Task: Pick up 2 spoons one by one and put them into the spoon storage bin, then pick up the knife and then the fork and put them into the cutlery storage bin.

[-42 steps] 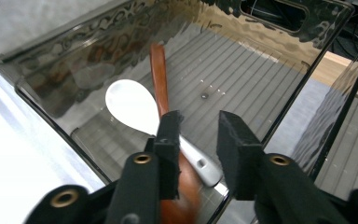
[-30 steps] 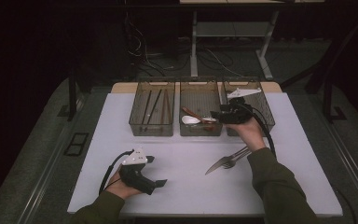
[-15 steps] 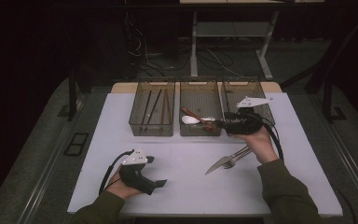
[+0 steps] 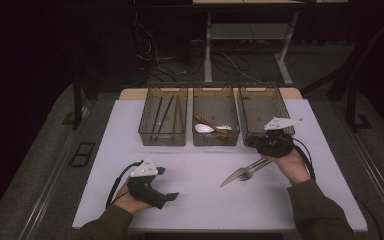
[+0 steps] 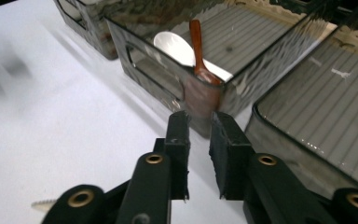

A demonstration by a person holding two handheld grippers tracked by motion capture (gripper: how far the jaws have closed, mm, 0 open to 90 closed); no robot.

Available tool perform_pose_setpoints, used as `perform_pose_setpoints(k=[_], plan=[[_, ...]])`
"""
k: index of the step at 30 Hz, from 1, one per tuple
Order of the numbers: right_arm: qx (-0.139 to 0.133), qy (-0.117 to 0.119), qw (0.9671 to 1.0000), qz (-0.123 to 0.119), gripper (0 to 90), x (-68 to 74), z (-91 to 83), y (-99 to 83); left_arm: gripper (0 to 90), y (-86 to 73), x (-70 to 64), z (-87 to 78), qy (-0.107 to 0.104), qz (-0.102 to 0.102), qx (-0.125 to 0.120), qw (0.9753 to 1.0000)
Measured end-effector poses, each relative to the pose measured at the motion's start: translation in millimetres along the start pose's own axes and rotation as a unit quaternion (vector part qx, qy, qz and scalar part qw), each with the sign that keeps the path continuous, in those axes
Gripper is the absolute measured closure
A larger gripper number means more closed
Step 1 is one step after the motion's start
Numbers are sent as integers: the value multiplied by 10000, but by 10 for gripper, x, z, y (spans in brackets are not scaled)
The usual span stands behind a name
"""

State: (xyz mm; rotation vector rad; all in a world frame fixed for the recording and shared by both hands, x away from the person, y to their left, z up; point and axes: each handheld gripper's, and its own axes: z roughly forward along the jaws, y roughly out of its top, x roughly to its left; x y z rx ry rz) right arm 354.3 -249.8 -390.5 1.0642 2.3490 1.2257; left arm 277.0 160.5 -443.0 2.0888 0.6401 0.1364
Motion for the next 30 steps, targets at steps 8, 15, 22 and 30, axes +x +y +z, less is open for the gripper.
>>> perform_pose_setpoints(k=[8,15,22,30], plan=[[105,56,9999,19,892,-63,-121,-156,0,0,1,0,1,-9,-3,10000],[326,29,9994,66,893,-108,-183,-315,0,1,-1,-5,8,-12,-28,10000],[660,-108,9977,68,893,-176,-150,-484,0,1,3,-3,12,-12,-21,10000],[971,-80,9952,60,893,-182,-7,-559,0,0,0,-6,7,-4,-20,10000]])
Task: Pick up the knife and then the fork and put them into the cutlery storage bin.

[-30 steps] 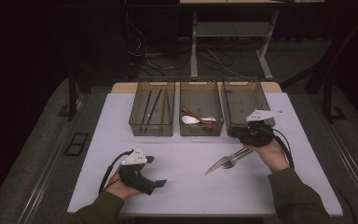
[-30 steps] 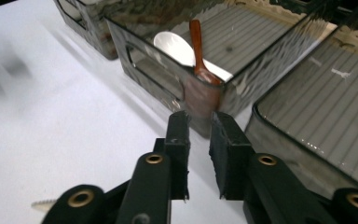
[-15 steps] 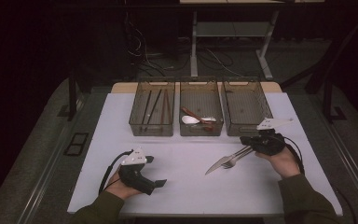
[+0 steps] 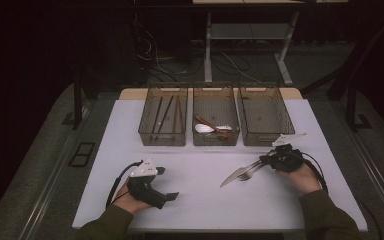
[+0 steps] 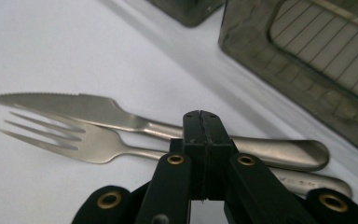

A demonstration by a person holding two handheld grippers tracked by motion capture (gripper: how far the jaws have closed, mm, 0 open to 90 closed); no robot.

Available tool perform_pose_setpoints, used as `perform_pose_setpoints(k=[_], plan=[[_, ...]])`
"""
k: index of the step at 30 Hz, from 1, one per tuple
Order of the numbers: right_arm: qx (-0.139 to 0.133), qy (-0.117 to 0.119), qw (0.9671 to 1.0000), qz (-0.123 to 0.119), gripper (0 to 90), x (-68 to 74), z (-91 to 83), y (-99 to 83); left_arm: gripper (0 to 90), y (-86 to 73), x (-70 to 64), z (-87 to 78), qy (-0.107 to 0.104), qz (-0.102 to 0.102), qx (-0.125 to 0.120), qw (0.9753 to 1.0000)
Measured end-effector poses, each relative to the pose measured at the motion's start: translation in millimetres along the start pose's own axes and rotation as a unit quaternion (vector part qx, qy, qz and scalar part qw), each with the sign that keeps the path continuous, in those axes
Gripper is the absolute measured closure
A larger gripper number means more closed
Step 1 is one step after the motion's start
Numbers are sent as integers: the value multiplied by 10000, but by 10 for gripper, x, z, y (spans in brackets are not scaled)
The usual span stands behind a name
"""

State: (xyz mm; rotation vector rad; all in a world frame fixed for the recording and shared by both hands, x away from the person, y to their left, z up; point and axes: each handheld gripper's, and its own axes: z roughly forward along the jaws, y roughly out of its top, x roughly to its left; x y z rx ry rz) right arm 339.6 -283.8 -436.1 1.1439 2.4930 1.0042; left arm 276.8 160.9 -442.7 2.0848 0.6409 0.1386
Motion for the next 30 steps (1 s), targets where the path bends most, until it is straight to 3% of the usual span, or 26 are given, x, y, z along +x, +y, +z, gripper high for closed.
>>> perform_pose_setpoints(k=[30], plan=[[381,-78,9989,-250,896,45,75,-17,0,-1,-3,-1,-1,9,13,10000]])
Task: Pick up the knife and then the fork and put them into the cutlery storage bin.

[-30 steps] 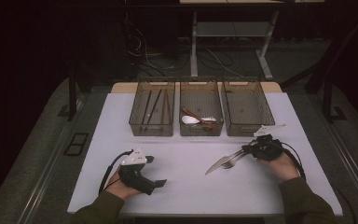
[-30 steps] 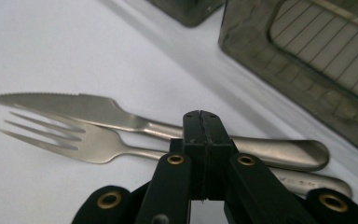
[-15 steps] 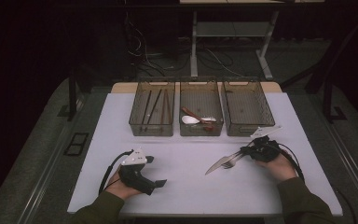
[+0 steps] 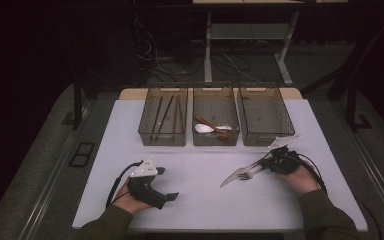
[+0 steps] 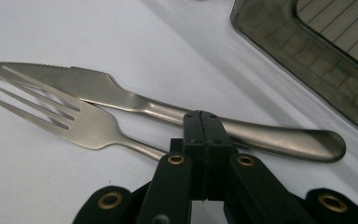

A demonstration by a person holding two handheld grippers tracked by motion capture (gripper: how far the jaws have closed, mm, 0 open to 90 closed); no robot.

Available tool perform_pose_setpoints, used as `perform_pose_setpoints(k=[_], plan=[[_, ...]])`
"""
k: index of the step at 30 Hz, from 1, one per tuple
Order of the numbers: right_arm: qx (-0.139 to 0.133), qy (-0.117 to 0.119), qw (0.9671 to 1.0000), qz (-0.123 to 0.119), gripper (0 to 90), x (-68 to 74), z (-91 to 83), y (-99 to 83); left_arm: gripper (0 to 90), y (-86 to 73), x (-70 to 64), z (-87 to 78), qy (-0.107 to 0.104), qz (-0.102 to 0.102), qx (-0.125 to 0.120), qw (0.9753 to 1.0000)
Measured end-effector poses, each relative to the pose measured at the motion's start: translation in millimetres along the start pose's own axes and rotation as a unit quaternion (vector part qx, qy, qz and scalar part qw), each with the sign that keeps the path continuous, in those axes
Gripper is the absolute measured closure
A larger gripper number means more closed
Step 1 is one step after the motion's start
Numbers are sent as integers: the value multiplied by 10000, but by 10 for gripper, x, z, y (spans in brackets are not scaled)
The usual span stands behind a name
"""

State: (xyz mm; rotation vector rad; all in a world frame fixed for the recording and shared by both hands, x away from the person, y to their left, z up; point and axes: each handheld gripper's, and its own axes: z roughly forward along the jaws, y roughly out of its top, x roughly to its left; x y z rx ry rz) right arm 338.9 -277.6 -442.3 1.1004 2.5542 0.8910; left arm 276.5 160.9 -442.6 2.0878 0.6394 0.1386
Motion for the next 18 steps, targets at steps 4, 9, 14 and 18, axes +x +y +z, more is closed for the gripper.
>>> perform_pose_setpoints(k=[4,9,14,18], plan=[[52,-2,10000,-49,896,6,-11,-2,0,-1,-2,-1,0,-4,-5,10000],[140,19,9998,-113,896,18,-34,-8,0,-1,-3,-4,3,-16,-8,10000],[258,67,9994,-209,897,51,-84,-45,0,-2,-3,-8,-2,-8,-5,10000],[292,145,9991,-254,897,78,-131,-99,0,-1,-7,-5,-1,2,-13,10000]])
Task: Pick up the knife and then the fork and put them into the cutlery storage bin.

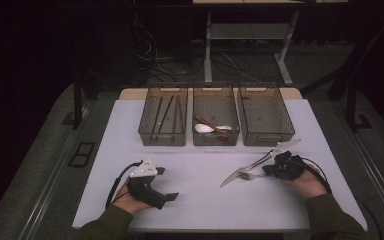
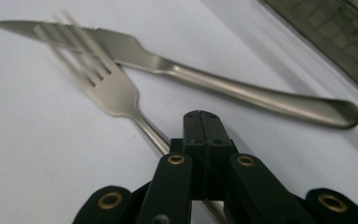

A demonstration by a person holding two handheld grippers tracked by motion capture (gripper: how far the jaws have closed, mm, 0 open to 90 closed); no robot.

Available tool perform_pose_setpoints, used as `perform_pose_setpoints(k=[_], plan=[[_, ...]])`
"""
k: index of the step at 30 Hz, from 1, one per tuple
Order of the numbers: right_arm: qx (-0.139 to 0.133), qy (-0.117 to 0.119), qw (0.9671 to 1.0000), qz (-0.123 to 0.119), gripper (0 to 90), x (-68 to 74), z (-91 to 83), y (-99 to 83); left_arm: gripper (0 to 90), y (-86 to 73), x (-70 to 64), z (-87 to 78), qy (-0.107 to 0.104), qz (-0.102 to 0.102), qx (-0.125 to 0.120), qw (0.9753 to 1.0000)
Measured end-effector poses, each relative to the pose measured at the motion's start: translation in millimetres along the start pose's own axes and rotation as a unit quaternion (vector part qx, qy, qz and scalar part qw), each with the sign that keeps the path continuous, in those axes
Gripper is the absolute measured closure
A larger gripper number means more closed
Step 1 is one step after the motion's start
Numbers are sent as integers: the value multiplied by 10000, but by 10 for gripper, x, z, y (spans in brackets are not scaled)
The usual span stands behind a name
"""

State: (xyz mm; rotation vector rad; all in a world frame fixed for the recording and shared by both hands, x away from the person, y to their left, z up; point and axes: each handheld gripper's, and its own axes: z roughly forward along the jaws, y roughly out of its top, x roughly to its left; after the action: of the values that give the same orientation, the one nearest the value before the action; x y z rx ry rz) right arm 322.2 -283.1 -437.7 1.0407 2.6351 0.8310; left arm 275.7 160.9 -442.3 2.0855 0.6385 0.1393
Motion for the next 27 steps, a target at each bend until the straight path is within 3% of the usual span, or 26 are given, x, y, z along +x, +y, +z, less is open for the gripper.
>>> perform_pose_setpoints(k=[16,21,24,27], plan=[[121,137,9997,-157,896,178,-209,-264,0,2,-4,2,-14,12,12,10000],[111,123,9998,-133,893,165,-226,-272,0,2,-2,3,-37,23,-6,10000],[-33,188,9998,-63,823,156,-299,-221,0,1,0,1,-53,17,-29,10000],[20,317,9994,-138,756,157,-353,-149,0,0,0,5,-58,13,-18,10000]])
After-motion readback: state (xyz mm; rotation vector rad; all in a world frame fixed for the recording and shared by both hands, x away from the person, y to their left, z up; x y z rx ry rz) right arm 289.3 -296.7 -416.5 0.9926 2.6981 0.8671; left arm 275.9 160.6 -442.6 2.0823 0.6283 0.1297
